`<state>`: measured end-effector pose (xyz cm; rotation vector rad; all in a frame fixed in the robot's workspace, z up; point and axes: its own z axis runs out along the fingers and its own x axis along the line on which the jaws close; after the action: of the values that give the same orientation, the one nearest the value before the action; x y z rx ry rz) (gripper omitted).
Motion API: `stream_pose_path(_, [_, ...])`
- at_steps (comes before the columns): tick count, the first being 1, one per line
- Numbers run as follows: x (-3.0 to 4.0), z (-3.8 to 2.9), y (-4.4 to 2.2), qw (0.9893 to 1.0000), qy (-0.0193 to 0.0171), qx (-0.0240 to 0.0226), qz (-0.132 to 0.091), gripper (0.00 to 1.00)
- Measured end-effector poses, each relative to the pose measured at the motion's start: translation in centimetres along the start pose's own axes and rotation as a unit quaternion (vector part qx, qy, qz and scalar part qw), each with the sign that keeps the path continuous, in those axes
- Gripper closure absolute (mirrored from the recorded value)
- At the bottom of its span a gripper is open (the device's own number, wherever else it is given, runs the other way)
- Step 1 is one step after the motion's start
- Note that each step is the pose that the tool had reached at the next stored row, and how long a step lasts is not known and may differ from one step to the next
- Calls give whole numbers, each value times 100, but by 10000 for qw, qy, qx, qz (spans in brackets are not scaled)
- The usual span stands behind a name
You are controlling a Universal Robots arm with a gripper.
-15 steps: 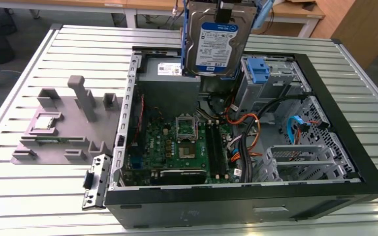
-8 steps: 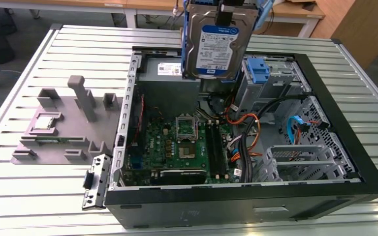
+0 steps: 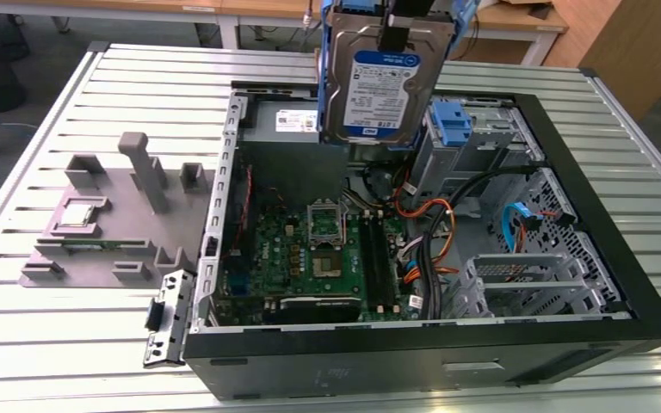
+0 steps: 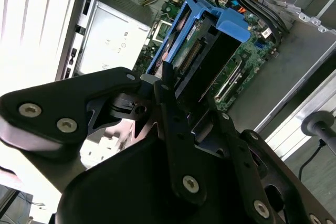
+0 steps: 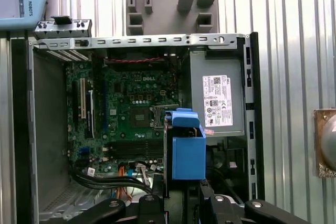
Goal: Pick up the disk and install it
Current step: 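Pick up the disk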
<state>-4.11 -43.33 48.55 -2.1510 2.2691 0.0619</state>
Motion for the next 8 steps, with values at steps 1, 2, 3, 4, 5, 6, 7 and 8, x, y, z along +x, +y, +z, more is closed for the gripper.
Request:
stream_pose_path(1, [13, 0, -1, 10000, 0, 0, 0, 65])
stream_pose_path(2, [24, -1, -1, 10000, 0, 0, 0, 65])
stream_pose_path(3, [36, 0, -2, 10000, -1, 0, 0, 65])
stream_pose_path(4, [48, -1, -3, 10000, -1, 0, 0, 65])
stream_pose_path(5, [61, -2, -3, 10000, 0, 0, 0, 65])
stream_pose_path(6, [75, -2, -4, 10000, 0, 0, 0, 65])
stream_pose_path(7, [88, -2, -5, 10000, -1, 0, 0, 65])
stream_pose_path(8, [99, -2, -5, 10000, -1, 0, 0, 65])
